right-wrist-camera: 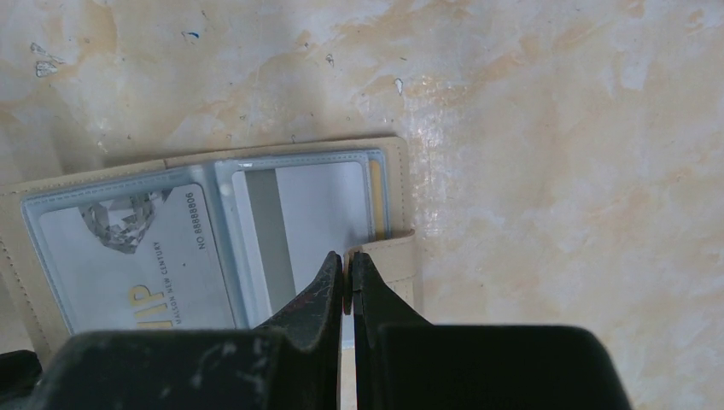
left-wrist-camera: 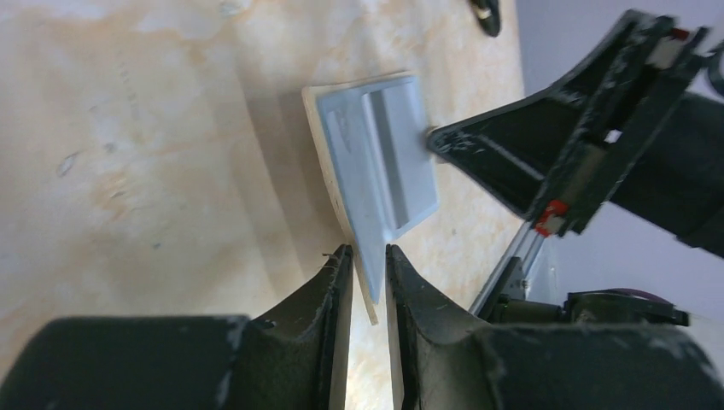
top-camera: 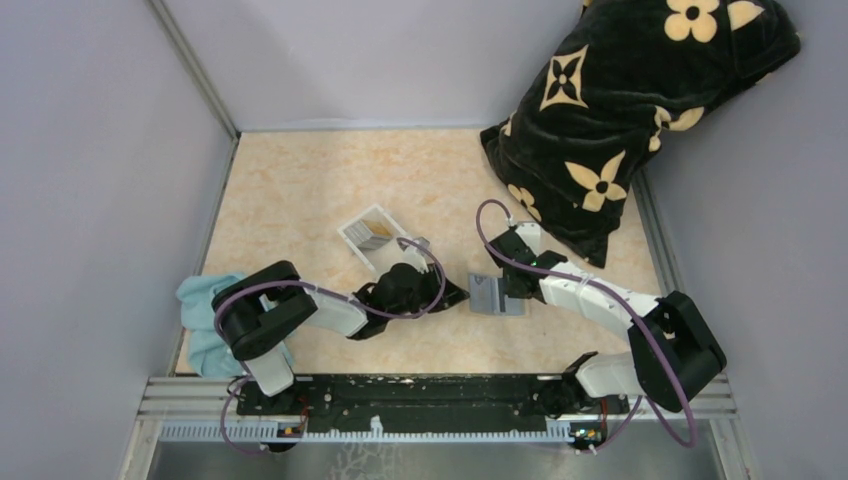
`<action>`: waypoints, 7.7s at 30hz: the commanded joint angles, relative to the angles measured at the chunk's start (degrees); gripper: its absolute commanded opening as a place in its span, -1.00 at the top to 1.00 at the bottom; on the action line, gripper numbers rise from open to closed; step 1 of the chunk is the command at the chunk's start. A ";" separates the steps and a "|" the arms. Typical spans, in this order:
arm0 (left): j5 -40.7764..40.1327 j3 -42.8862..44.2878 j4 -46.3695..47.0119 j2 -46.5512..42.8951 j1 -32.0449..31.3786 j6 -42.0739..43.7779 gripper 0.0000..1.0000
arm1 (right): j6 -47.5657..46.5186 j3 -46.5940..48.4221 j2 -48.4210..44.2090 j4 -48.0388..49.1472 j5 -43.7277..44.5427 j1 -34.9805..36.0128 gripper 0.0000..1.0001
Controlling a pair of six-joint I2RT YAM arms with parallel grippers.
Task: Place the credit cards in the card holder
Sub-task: Close the card holder at the center of the board.
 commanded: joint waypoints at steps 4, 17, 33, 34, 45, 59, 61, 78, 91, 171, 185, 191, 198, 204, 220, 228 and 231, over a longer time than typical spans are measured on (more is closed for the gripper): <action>-0.24 4.11 2.92 -1.17 -1.44 1.84 0.45 | 1.17 0.62 -0.41 1.27 -0.02 1.15 1.00; 1.30 12.07 2.24 4.30 -3.94 2.45 0.45 | 2.06 1.07 -2.42 -0.41 0.91 1.42 1.00; 1.65 18.21 2.32 12.40 -7.05 0.84 0.45 | 5.76 -0.02 -7.39 -4.95 3.80 1.13 1.00; 1.59 18.36 2.28 12.70 -7.22 0.80 0.45 | 5.86 -0.20 -7.35 -5.08 3.81 0.93 1.00; 1.48 20.21 -0.88 14.63 -8.28 1.40 0.45 | 6.99 -1.01 -8.35 -6.57 5.02 -0.42 1.00; 0.46 21.74 -6.51 16.98 -10.00 1.65 0.45 | 7.67 -1.53 -9.64 -6.18 4.26 -0.52 1.00; 0.19 21.99 -7.00 17.27 -10.08 1.50 0.45 | 7.24 -1.58 -8.98 -5.58 3.47 -0.52 1.00; -8.88 17.30 -10.42 4.68 -10.13 5.35 0.40 | 5.27 -1.40 -3.12 -1.58 2.00 -0.42 1.00; -20.22 7.58 -11.13 0.96 -9.61 9.30 0.35 | -1.18 1.49 2.36 1.73 0.59 -0.43 1.00; -32.01 -2.24 -24.31 -9.19 -9.67 -0.11 0.34 | -7.10 19.44 17.37 2.24 1.43 19.08 0.67; -31.92 -2.24 -24.22 -8.80 -9.70 -0.14 0.33 | -7.68 20.90 18.80 1.90 2.44 18.99 0.74; -31.92 -1.96 -24.30 -8.39 -9.74 -0.10 0.33 | -8.04 21.60 19.09 1.56 3.09 19.00 0.91; -31.83 -1.75 -24.31 -8.01 -9.72 0.01 0.33 | -8.33 22.27 19.73 1.03 3.52 18.90 0.91; -31.79 -1.78 -24.31 -7.75 -9.69 -0.10 0.34 | -8.51 23.47 19.94 0.60 3.63 18.90 0.70; -31.83 -2.50 -23.32 -7.40 -9.72 -0.48 0.33 | -8.17 24.07 23.08 -0.75 5.25 18.73 0.65; -31.93 -2.86 -22.73 -7.27 -9.69 -0.80 0.33 | -8.18 24.22 23.54 -1.92 7.59 18.71 0.64; -31.87 -2.79 -22.64 -7.14 -9.73 -0.77 0.33 | -8.26 24.26 23.60 -2.27 8.19 18.72 0.64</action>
